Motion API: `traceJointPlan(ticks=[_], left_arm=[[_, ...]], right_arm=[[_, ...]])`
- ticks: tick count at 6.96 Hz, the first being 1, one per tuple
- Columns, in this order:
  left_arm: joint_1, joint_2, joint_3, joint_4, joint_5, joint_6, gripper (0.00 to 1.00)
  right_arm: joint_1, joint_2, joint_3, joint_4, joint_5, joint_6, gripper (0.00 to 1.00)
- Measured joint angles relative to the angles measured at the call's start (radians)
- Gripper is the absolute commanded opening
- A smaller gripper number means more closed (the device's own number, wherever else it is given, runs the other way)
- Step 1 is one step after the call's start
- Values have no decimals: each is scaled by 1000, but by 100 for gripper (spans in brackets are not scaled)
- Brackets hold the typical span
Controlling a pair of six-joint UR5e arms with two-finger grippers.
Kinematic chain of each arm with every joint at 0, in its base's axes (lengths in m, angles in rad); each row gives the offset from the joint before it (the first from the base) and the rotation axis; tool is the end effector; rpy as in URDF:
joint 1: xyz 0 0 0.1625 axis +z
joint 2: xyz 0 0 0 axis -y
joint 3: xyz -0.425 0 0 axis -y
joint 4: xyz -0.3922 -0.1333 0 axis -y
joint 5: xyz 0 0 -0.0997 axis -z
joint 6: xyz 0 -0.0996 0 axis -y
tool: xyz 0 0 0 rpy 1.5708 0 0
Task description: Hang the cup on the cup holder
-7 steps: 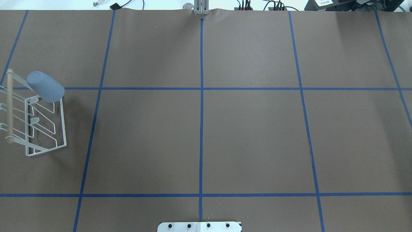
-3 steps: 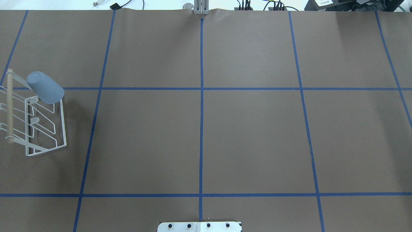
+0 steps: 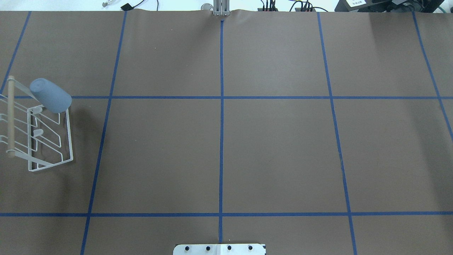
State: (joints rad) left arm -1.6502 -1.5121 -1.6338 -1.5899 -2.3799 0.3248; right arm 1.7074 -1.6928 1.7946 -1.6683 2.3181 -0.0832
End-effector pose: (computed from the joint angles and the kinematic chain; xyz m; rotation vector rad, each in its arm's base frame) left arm -0.0982 -0.4622 0.6515 0.1846 0.7902 0.2413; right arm 0.1247 -0.4254 0.6171 0.0860 -0.7424 0.0493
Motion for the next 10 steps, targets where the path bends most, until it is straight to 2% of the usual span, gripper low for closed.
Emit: traceJointPlan(ticks=[3, 10], left_arm=[[-1, 8, -33, -1, -3, 9, 99], [-3, 12, -65, -1, 8, 11, 99]], right_arm=[[-4, 3, -2, 0, -63, 7, 100], [-65, 36, -13, 1, -63, 37, 100]])
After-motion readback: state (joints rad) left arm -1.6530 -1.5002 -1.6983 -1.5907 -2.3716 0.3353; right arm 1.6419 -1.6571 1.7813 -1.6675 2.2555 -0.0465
